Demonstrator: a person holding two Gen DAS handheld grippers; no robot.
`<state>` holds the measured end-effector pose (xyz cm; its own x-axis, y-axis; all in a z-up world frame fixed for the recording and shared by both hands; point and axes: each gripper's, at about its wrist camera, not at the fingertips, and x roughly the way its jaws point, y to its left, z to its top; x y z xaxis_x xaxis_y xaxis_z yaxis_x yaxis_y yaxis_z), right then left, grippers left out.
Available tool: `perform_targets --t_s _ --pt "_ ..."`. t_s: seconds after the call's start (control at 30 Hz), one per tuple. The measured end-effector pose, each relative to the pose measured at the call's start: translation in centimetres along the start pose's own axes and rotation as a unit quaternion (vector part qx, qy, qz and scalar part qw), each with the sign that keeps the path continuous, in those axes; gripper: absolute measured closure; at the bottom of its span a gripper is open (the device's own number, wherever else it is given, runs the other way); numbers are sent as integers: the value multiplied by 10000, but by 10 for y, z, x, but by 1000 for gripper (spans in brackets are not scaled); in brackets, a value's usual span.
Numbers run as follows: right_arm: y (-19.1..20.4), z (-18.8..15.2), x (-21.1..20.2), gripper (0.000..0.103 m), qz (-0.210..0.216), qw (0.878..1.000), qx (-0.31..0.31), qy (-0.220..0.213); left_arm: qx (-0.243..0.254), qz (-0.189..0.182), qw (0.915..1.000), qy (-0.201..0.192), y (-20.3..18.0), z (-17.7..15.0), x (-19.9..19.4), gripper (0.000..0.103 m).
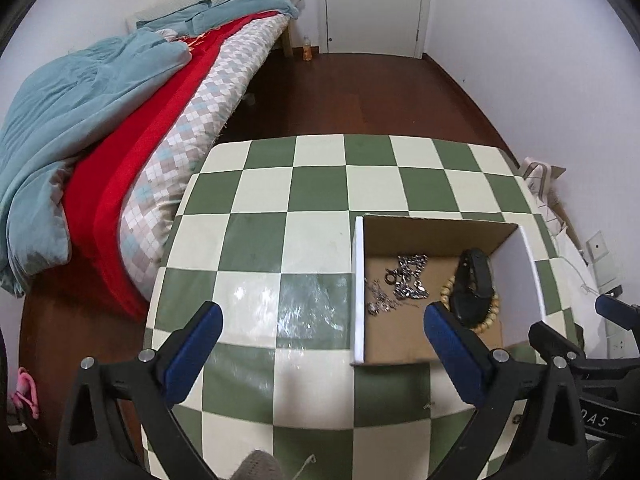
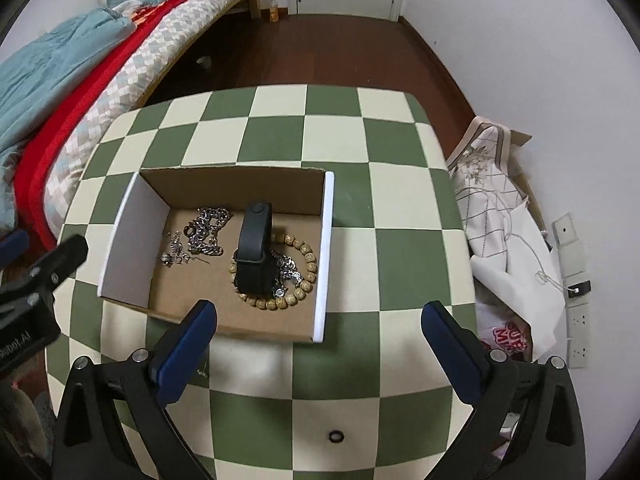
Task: Organize jewelry
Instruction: 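Lower the black fitness band into the white box and open the right tool, then move the right tool to the small ring while the left tool moves to the silver charm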
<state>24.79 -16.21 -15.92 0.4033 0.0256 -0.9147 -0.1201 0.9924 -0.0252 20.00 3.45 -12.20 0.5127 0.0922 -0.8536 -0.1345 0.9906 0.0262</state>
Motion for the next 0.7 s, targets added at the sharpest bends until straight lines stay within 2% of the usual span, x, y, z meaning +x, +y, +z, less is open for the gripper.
perform_targets --t_s 0.3,0.7 --pt "1 -14 -46 0 9 9991 20 -420 38 197 9992 -359 2 -15 -41 0" --pt "2 -39 -114 0 6 9941 85 -1082 102 185 9956 -908 4 -28 -106 0"
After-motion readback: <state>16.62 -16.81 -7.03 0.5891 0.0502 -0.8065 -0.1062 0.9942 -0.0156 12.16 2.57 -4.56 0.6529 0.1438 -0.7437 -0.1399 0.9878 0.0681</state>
